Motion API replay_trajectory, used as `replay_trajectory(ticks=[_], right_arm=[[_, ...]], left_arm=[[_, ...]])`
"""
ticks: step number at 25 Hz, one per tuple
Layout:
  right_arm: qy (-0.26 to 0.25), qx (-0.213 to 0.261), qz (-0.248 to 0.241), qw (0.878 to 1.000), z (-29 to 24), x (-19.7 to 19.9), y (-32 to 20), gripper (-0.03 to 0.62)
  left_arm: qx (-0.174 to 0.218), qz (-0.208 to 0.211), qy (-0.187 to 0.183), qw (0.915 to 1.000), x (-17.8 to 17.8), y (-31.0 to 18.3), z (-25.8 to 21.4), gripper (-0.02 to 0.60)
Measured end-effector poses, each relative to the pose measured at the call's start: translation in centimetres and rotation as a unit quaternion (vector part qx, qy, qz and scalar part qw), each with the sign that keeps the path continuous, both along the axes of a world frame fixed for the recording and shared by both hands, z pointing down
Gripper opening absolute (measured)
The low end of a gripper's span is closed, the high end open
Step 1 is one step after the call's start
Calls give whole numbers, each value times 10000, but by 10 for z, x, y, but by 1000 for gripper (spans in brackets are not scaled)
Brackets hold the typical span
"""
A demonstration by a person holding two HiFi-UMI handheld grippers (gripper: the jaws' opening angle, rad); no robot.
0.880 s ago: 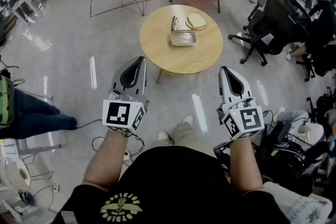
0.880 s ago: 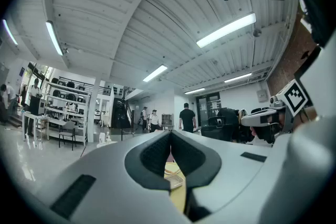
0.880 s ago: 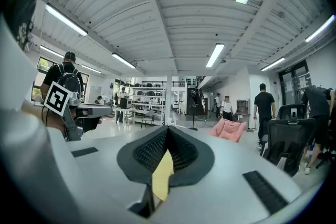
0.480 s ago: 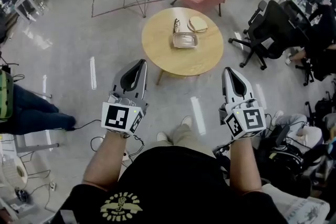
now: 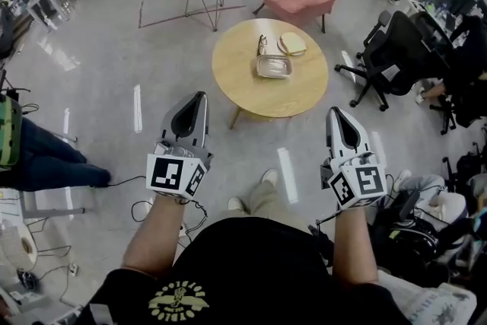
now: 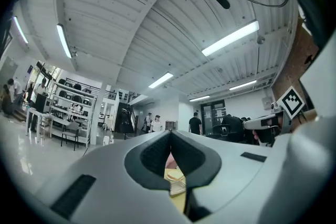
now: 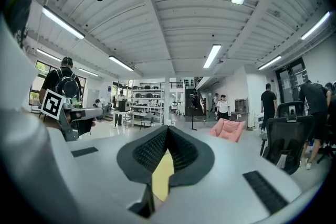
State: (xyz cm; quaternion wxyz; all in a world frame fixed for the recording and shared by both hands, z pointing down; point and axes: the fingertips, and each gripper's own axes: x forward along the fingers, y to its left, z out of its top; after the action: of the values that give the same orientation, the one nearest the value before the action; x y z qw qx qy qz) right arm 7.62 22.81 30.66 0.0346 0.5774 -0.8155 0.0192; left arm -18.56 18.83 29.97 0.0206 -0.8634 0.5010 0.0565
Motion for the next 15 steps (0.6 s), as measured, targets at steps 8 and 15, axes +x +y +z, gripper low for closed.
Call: replay_trajectory(ticks=[8, 15], right_arm=[[-101, -136, 167, 9997, 3, 17, -23, 14], [-172, -165, 123, 9996, 11, 30, -51, 14]], left_arm=[[-79, 267, -21, 9996, 23, -20, 2, 17], [-168, 320, -105, 9993, 39, -53, 4, 17]])
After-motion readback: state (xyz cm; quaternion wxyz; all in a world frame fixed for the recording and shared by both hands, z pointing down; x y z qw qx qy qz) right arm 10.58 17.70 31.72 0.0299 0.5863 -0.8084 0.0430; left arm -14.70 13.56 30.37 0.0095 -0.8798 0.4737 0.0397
